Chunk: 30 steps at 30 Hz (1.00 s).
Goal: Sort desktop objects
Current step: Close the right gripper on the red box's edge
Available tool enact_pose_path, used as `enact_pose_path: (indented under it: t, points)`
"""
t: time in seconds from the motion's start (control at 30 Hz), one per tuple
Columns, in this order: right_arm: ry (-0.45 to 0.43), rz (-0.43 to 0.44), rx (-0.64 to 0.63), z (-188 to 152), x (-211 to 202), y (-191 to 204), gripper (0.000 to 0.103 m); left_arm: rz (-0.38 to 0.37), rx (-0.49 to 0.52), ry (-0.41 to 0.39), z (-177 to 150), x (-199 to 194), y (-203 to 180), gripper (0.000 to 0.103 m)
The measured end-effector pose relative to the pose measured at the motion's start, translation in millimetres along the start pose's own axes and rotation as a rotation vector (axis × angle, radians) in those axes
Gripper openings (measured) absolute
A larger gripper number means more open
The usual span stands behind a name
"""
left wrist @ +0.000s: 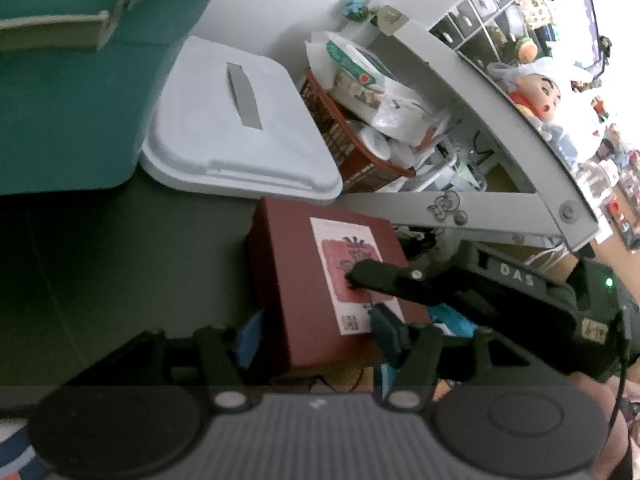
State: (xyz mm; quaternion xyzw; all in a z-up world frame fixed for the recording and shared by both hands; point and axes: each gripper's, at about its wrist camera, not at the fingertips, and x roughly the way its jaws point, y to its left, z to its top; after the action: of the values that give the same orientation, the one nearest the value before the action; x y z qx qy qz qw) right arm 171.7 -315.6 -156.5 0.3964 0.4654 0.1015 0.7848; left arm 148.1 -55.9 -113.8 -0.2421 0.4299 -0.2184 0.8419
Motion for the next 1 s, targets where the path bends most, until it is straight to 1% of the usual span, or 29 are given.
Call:
enact_pose_path:
  t: [0.23,0.33,0.5,0.6,0.7,0.87,1.0]
  points:
    - [0.013,0.06,0.022,-1,-9,-2,0.06,-0.005,-0.033,-0.014,4,-10,6,0.063]
    - [0.015,0.092,0.009,-2,-12,1,0.057,-0.005,-0.049,-0.019,6,-14,11,0.063]
    - [0.03,0.139,-0.034,-4,-13,9,0.057,-0.002,-0.066,-0.034,10,-21,18,0.063]
    - [0.045,0.142,-0.069,-6,-9,15,0.058,0.005,-0.069,-0.038,12,-23,21,0.063]
    - [0.038,0.136,-0.1,-7,-8,20,0.058,0.002,-0.077,-0.037,13,-24,25,0.063]
    - [0.037,0.159,-0.122,-6,-6,25,0.058,-0.008,-0.093,-0.044,16,-29,33,0.063]
    - [0.046,0.18,-0.128,-7,-4,28,0.06,-0.014,-0.102,-0.043,18,-30,37,0.063]
